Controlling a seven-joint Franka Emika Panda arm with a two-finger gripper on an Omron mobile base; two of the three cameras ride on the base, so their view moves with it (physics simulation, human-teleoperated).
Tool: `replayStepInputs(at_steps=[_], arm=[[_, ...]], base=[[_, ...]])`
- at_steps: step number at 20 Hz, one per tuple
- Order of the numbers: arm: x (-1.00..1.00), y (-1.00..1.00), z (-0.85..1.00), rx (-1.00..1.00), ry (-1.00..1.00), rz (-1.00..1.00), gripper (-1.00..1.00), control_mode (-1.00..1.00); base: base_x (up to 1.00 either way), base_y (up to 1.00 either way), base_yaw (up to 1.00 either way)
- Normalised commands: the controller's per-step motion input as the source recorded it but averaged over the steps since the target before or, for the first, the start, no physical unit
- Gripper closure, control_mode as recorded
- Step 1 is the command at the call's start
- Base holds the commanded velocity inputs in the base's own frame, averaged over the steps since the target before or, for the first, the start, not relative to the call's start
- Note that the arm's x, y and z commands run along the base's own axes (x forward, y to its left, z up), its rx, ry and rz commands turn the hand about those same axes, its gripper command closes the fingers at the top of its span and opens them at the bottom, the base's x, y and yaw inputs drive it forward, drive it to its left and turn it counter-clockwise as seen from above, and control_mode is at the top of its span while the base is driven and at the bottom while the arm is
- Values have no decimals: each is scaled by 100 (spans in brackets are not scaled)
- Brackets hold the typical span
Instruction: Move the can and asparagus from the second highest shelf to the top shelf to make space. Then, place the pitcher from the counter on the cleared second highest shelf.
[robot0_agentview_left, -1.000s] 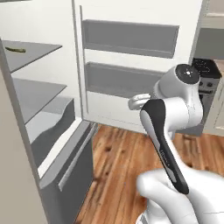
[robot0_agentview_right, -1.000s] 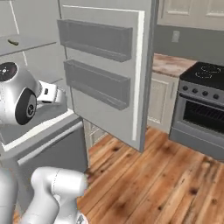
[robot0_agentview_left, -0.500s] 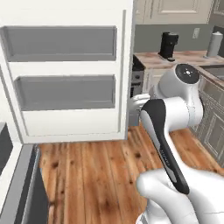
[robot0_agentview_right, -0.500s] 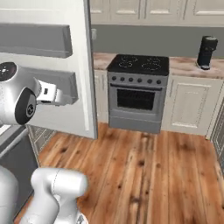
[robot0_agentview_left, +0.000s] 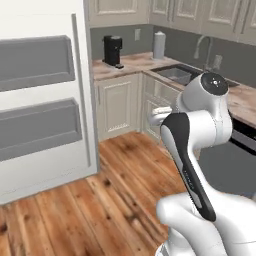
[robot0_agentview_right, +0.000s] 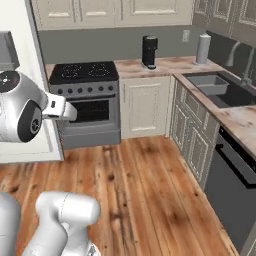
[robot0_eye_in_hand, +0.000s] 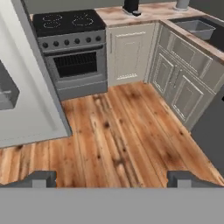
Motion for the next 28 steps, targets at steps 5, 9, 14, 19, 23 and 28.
replayStepInputs(at_steps=[5, 9, 14, 19, 23, 28], arm=[[0, 0, 0, 0, 0, 0, -100, 100], [0, 0, 0, 0, 0, 0, -100, 100], [0, 0, 0, 0, 0, 0, -100, 100], [0, 0, 0, 0, 0, 0, -100, 100], [0, 0, 0, 0, 0, 0, -100, 100], [0, 0, 0, 0, 0, 0, -100, 100]], base=[[38, -21, -56], [53, -13, -43], [80, -21, -20], [89, -37, -3], [91, -38, 19], [88, -10, 45]])
